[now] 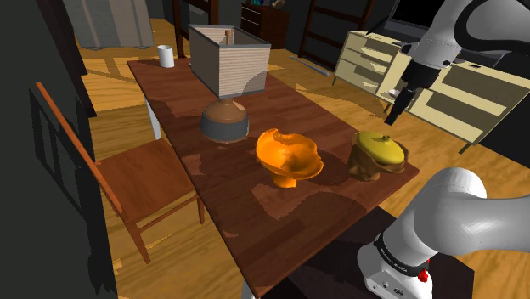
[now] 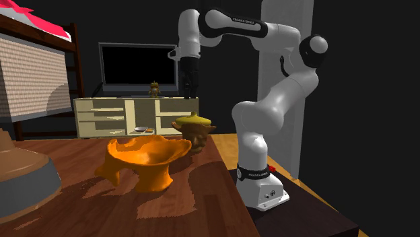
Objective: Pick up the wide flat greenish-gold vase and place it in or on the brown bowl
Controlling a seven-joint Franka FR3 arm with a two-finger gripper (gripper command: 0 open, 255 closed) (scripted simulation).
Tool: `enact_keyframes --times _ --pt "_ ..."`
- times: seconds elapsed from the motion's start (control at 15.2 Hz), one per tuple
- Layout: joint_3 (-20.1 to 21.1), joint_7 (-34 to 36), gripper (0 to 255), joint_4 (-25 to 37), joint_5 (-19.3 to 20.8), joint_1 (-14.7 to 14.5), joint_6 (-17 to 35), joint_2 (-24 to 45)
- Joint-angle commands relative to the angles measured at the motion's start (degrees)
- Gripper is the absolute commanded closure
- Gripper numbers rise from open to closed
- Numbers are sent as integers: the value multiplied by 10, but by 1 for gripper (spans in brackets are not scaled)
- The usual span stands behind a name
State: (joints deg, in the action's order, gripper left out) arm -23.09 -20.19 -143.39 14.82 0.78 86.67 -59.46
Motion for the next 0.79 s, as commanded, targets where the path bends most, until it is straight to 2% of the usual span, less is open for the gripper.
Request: enact_keyframes --times 0.0,0.2,0.73 --pt "4 -1 0 22 -4 -3 -16 7" --pt "12 -5 0 87 -15 -10 -58 28" --pt "13 -5 0 87 -15 -10 -58 28"
